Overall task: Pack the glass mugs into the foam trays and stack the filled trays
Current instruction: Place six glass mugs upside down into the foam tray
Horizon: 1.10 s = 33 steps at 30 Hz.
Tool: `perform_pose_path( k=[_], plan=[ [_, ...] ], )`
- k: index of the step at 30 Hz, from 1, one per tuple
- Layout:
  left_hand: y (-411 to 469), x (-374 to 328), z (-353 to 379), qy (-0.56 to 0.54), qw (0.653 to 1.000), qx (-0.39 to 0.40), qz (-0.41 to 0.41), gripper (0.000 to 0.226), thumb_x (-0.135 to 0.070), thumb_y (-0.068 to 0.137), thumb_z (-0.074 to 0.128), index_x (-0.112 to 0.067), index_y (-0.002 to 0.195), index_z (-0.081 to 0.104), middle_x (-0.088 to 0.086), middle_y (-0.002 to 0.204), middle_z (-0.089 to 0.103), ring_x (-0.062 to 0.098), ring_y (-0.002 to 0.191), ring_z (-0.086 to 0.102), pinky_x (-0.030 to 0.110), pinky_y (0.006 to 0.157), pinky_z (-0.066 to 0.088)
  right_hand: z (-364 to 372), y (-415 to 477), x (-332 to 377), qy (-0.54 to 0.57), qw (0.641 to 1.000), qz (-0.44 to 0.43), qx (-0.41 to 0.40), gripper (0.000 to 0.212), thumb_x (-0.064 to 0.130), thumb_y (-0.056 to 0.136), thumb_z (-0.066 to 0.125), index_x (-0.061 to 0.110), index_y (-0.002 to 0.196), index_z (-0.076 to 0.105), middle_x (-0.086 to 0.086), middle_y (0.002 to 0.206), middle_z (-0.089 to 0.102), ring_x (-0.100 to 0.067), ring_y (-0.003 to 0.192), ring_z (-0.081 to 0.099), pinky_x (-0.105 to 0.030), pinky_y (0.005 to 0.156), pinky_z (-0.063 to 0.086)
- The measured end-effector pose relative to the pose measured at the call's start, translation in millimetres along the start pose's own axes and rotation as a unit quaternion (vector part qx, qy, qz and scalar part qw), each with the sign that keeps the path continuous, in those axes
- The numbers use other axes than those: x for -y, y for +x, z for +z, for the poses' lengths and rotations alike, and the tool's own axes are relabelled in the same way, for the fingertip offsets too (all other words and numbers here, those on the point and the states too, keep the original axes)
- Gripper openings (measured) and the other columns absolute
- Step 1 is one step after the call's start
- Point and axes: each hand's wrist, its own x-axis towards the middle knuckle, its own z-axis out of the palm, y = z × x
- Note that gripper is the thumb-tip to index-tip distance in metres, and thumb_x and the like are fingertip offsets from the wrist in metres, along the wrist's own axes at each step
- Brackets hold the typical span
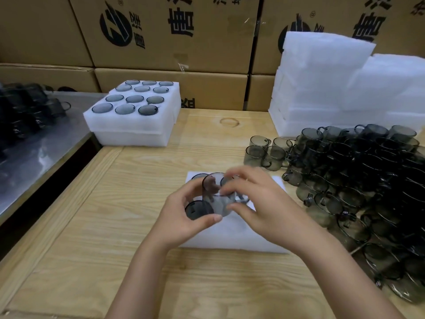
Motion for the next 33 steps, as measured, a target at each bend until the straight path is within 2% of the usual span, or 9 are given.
perform_pose_path(
  k=[4,6,9,13,16,20,24,27,33],
  plan=[
    [3.0,2.9,0.1,0.039,0.992,-0.118,-0.006,0.064,-0.024,0.052,0.085,-0.049,0.100,0.051,-0.020,0.102,0.064,0.004,0.091,0.064,0.011,0.076,0.045,18.7,-2.2,11.3,0.072,0.981,0.071,-0.163,0.045,0.015,0.083,0.069,0.017,0.126,0.054,0.002,0.114,0.050,0.002,0.083,0.049,-0.011,0.080,0.038],
    [3.1,4.6,0.3,0.026,0.988,-0.150,-0.006,0.062,-0.032,0.051,0.084,-0.052,0.095,0.046,-0.020,0.099,0.064,0.004,0.090,0.064,0.010,0.074,0.046,29.9,-0.6,21.4,0.190,0.966,0.124,-0.127,0.055,0.035,0.086,0.065,0.029,0.135,0.043,0.015,0.118,0.043,0.003,0.077,0.050,-0.007,0.074,0.038],
    [2.3,5.3,5.4,0.034,0.987,-0.155,-0.010,0.061,-0.033,0.049,0.077,-0.051,0.095,0.041,-0.006,0.100,0.064,0.005,0.090,0.064,0.011,0.069,0.047,41.3,5.3,22.7,0.283,0.937,0.191,-0.072,0.076,0.051,0.078,0.064,0.038,0.143,0.027,0.020,0.127,0.034,0.017,0.100,0.044,-0.011,0.082,0.041],
    [2.7,6.8,7.7,0.123,0.981,-0.136,0.062,0.059,-0.035,0.053,0.071,-0.055,0.096,0.036,-0.010,0.104,0.047,0.009,0.086,0.057,0.013,0.072,0.044,48.6,13.0,17.5,0.250,0.946,0.188,-0.083,0.073,0.047,0.073,0.071,0.030,0.136,0.040,0.014,0.121,0.040,0.028,0.100,0.034,0.005,0.081,0.029],
    [2.1,5.9,8.3,0.147,0.979,-0.115,0.076,0.062,-0.043,0.052,0.077,-0.053,0.099,0.037,-0.016,0.103,0.044,0.010,0.088,0.057,0.013,0.074,0.044,48.7,13.2,12.9,0.241,0.945,0.202,-0.094,0.059,0.039,0.074,0.074,0.029,0.126,0.048,0.009,0.116,0.048,0.009,0.098,0.047,-0.001,0.079,0.034],
    [1.2,6.1,4.9,0.140,0.988,-0.043,0.051,0.086,-0.046,0.050,0.085,-0.051,0.123,0.039,-0.019,0.120,0.051,0.004,0.107,0.057,0.011,0.087,0.042,29.2,4.1,-8.1,0.239,0.953,0.173,-0.064,0.050,0.028,0.074,0.076,0.039,0.116,0.053,0.011,0.114,0.049,0.007,0.100,0.051,-0.004,0.085,0.036],
    [1.4,11.6,-2.3,0.202,0.979,0.005,0.032,0.074,-0.042,0.062,0.078,-0.028,0.129,0.050,-0.016,0.135,0.046,0.002,0.129,0.039,0.024,0.107,0.033,4.3,-13.7,-33.9,0.217,0.964,0.151,0.026,0.058,0.023,0.074,0.077,0.054,0.114,0.049,0.016,0.117,0.047,0.004,0.102,0.052,-0.018,0.092,0.042],
    [2.1,11.3,-2.8,0.192,0.981,0.019,0.005,0.070,-0.052,0.062,0.070,-0.030,0.126,0.051,-0.016,0.136,0.048,0.000,0.131,0.037,0.027,0.110,0.029,0.5,-20.0,-40.3,0.216,0.964,0.142,0.063,0.061,0.021,0.076,0.076,0.050,0.121,0.048,0.016,0.119,0.049,-0.001,0.108,0.052,-0.027,0.098,0.042],
    [1.3,11.4,-1.9,0.198,0.980,0.014,-0.013,0.063,-0.044,0.063,0.074,-0.040,0.121,0.048,-0.021,0.131,0.050,-0.001,0.130,0.038,0.034,0.111,0.030,9.1,-12.1,-34.7,0.121,0.981,0.117,0.095,0.068,0.033,0.077,0.074,0.035,0.137,0.043,0.030,0.114,0.044,0.009,0.103,0.047,-0.004,0.086,0.034]
  ],
)
